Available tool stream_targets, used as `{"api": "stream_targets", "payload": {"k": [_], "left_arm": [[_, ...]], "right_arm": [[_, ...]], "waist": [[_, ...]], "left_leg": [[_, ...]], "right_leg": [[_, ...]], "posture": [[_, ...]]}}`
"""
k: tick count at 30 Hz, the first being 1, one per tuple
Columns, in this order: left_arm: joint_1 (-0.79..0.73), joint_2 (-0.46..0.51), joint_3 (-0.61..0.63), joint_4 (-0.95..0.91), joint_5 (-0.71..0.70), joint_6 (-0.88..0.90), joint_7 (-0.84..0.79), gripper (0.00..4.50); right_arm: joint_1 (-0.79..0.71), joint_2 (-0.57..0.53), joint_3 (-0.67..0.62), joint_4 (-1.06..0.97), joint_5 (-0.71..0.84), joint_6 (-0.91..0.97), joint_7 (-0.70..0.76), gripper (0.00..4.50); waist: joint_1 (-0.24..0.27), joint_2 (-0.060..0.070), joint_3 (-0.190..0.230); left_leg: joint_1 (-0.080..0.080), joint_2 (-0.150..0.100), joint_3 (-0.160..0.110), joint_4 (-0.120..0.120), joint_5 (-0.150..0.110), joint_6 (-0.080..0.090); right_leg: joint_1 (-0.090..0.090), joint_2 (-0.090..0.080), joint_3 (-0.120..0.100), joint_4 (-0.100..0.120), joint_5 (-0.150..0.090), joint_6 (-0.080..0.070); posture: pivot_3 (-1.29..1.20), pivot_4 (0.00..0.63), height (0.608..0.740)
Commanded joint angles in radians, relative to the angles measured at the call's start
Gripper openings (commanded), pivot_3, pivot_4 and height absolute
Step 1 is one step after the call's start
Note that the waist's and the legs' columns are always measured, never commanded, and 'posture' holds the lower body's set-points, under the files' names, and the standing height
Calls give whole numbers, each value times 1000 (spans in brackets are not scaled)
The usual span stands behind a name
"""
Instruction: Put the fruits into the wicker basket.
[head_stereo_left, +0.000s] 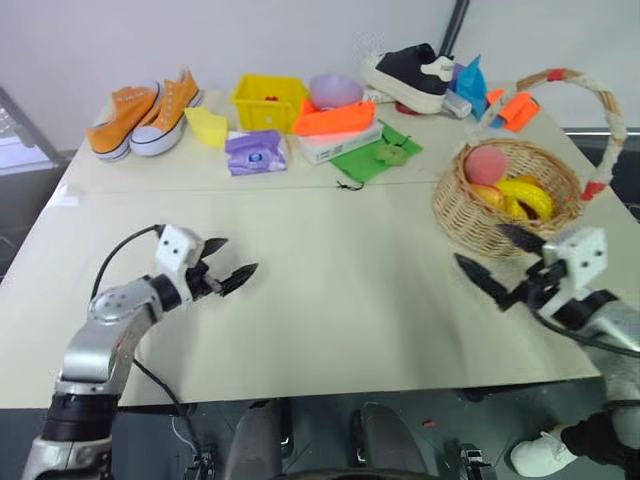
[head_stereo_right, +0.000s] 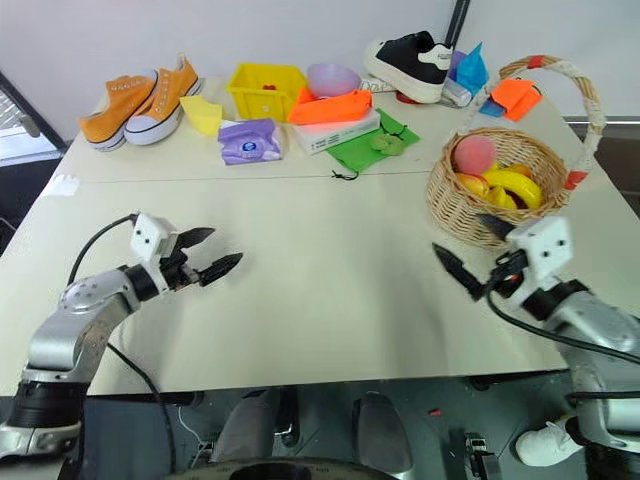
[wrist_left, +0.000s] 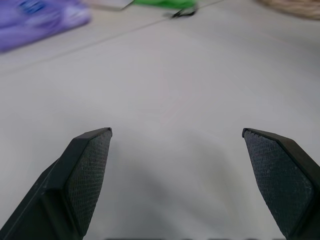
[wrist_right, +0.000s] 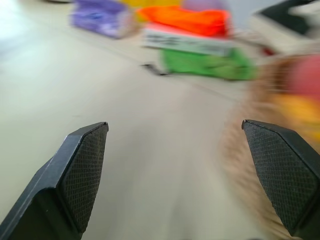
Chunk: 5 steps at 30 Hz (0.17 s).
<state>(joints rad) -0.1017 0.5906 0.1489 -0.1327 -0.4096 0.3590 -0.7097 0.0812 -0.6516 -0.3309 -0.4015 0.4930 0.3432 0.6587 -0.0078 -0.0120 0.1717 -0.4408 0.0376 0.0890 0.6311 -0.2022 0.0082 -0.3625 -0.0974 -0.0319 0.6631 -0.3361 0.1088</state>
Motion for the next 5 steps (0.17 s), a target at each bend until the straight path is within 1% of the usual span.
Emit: {"api": "stream_targets", "payload": {"k": [1, 5], "left_arm": [[34, -1, 72, -42, -1, -45, 26, 4500], [85, -9, 93, -73, -4, -58, 35, 4500]], "right_arm": [[-57, 32, 61, 57, -33, -45, 6, 4473], [-112, 66, 105, 137, -59, -78, 15, 4473]], "waist": [[3, 0, 0], [0, 0, 0]], "left_leg": [[0, -1, 0, 0, 0, 0], [-1, -1, -1, -1, 0, 0]], "right_leg": [[0, -1, 0, 0, 0, 0], [0, -2, 0, -2, -1, -2]], "posture": [[0, 150, 733], [0, 150, 733]]}}
